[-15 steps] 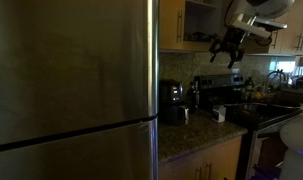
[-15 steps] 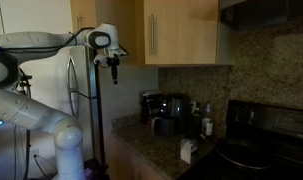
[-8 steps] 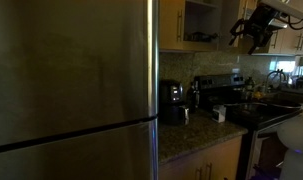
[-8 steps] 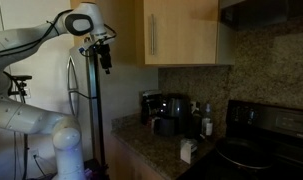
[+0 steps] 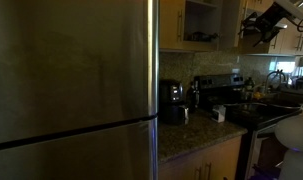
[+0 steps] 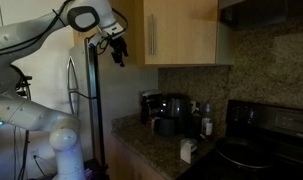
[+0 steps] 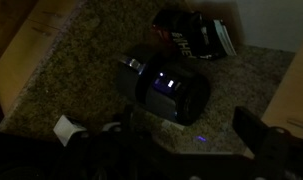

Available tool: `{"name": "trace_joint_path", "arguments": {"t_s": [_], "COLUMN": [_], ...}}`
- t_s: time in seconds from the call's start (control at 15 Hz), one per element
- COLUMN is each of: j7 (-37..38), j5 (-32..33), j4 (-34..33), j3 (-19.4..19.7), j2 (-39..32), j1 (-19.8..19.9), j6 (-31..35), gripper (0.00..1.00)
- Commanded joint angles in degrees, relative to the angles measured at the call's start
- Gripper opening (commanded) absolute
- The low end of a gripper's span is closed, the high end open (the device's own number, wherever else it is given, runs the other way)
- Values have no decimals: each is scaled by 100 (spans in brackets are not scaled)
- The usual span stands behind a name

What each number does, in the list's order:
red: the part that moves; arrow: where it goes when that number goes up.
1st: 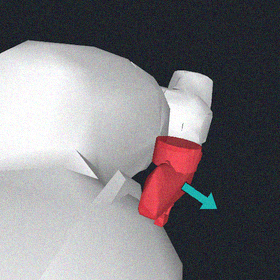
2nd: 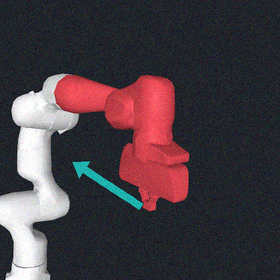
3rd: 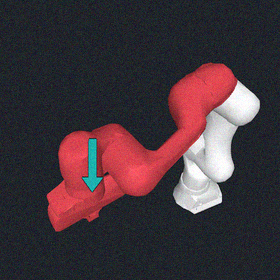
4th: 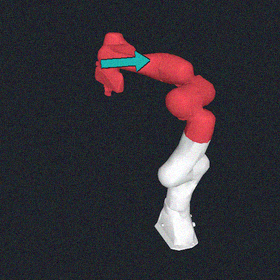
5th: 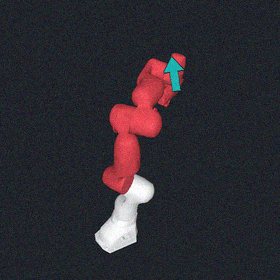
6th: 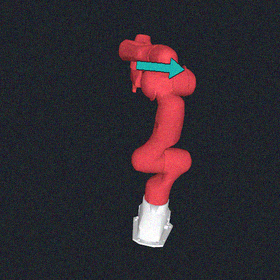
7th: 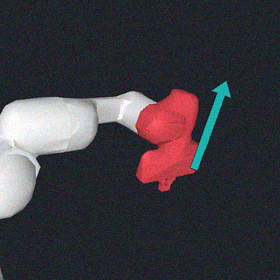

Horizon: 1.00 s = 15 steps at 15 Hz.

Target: Close the cupboard door

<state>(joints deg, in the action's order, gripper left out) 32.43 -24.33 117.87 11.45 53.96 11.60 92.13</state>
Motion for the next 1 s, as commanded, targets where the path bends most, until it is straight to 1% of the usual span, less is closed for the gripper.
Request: {"name": "trace_joint_path", "arguments": {"t_s": [0.0,0.2,0.27,0.33,0.47,0.53,0.6,0.67,0.93], "j7": [75,222,-19,-39,-46,-41,90,272,817], "j5": [-546,-1233,-1023,-1098,-1096,-1013,-1123,-1333,-2151], "j4": [-500,-844,-562,-624,-615,-438,-420,-374,-509], "j3": [694,1236,1009,1102,1082,878,794,761,614], "j2": [-388,-633,-402,-430,-418,-452,-565,-749,-1373], "j1": [266,236,372,385,388,473,511,571,499], "j6": [14,89,-31,-56,-67,86,294,751,2180], "gripper": [100,100,100,100,100,100,100,100,100]}}
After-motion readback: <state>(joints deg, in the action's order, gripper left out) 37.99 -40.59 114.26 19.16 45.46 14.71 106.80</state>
